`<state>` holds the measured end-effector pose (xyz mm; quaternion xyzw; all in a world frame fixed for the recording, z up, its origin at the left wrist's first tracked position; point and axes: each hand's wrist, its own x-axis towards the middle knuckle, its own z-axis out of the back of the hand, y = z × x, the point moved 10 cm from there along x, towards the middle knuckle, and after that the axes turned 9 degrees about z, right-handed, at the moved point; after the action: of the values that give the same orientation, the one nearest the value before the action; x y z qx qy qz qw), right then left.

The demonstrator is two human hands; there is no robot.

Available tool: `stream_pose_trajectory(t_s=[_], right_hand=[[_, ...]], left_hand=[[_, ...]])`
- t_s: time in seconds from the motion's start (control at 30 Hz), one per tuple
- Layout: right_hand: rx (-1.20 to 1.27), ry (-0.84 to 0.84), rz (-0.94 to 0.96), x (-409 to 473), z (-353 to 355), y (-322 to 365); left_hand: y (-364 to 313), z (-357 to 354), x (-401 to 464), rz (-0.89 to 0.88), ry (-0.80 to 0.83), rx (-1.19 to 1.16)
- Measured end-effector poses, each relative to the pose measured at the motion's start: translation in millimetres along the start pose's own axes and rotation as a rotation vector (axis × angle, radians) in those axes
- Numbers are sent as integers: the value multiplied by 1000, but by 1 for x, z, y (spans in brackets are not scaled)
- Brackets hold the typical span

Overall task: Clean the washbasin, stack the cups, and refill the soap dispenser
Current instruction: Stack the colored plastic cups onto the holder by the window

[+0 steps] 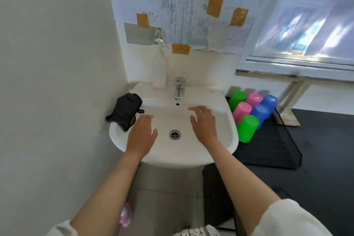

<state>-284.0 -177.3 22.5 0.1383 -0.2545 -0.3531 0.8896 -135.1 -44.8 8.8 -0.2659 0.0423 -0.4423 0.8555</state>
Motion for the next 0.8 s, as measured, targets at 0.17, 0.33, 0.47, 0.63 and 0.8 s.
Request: stream_pose_trajectory(t_s=[0.17,0.33,0.47,0.63,0.8], right_hand=[[-48,-67,-75,-32,49,-36],[-100,-116,-124,-56,94,-86],[-209,-76,-199,-67,119,-150],[-144,-43,-204,-67,143,-230],[-76,27,-151,-47,152,-286]], left_hand=[[-58,-12,-15,-112,8,9],[-120,-38,-16,-180,28,-2],[-177,-76,-17,-226,47,1],[-239,-133,-12,-204,70,18],[-288,-181,0,-109,84,99]])
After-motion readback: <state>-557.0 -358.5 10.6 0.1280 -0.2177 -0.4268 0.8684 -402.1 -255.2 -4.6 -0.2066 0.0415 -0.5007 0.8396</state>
